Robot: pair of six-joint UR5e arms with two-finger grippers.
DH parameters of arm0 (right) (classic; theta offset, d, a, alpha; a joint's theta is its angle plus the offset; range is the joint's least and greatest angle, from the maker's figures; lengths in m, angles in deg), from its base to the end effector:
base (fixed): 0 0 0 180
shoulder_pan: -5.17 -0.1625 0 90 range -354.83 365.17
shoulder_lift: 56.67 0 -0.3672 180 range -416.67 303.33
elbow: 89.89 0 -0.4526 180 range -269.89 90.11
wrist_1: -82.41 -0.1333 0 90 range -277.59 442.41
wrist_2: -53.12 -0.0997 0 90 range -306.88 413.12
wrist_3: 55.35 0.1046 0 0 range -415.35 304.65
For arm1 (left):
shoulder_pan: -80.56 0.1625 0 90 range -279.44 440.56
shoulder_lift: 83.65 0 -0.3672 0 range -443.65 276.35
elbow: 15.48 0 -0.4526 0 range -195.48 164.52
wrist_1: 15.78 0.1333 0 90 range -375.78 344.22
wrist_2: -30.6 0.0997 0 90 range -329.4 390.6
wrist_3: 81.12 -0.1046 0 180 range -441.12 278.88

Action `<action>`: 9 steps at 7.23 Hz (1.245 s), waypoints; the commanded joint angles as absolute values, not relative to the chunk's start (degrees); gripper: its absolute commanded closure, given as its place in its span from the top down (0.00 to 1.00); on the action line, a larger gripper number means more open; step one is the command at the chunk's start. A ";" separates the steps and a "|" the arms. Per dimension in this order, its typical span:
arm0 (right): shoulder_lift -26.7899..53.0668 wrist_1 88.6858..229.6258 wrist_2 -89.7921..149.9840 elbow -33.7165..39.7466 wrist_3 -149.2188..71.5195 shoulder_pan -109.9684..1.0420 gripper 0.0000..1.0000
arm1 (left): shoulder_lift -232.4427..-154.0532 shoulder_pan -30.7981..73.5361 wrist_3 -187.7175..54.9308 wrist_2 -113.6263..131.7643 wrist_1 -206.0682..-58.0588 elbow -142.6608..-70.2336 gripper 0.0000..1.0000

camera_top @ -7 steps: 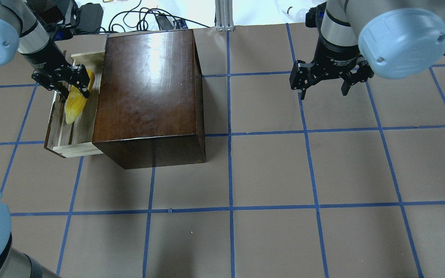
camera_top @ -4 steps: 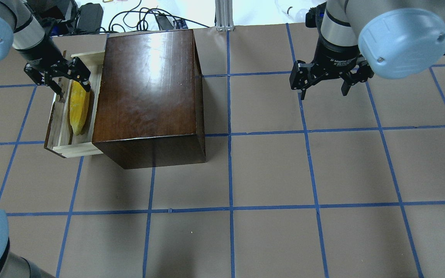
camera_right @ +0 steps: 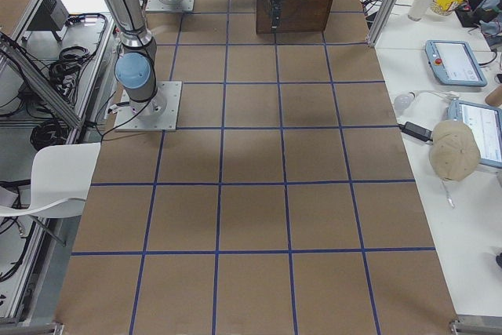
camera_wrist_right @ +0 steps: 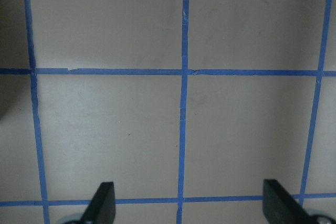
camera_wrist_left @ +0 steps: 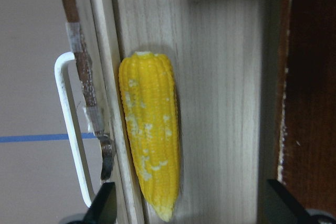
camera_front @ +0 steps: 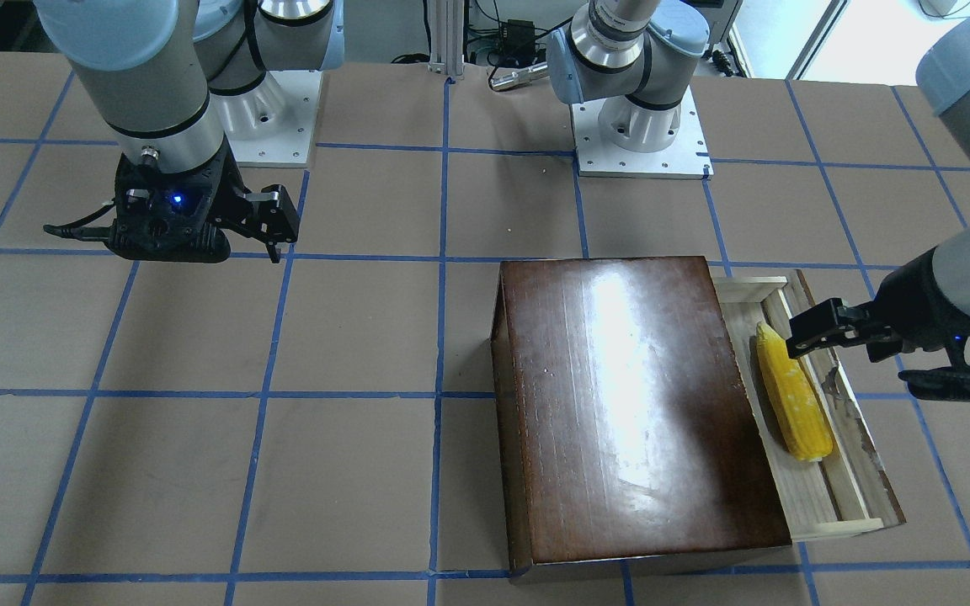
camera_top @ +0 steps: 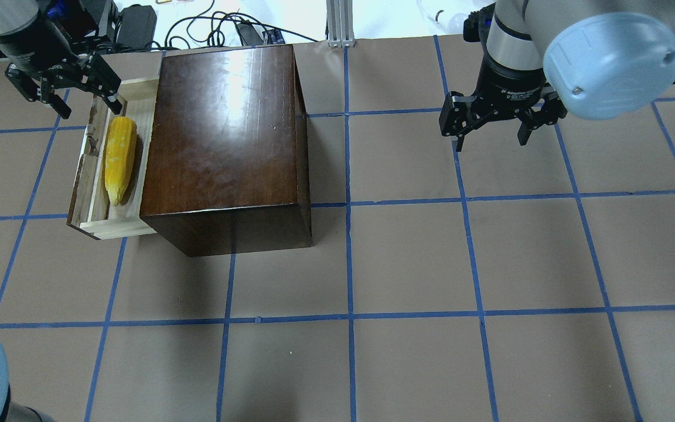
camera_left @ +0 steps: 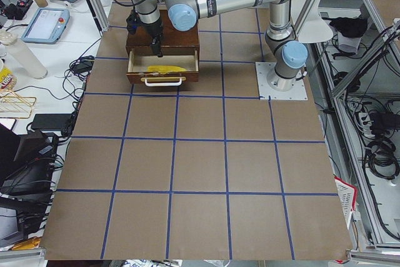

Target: Open drawer and put corn inside

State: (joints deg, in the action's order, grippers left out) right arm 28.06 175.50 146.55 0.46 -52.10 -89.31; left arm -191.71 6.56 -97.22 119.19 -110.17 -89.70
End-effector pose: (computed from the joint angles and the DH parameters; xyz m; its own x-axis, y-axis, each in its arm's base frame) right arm 0.1719 -0.5675 0.3751 -0.9978 -0.0240 0.0622 -0.0215 0.9989 0.0407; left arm 0.0494 -0.6651 0.3782 -0.9984 -0.0026 0.0557 0.0032 0.9945 0.1048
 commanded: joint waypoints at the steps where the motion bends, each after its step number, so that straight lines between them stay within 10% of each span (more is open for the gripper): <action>1: 27.97 175.49 146.55 0.46 -52.10 -89.31 1.00 | -188.96 0.63 -91.86 119.63 -111.67 -88.69 1.00; 9: 28.06 175.57 146.46 0.46 -52.10 -89.31 1.00 | -182.89 -12.42 -80.59 118.67 -111.85 -97.20 1.00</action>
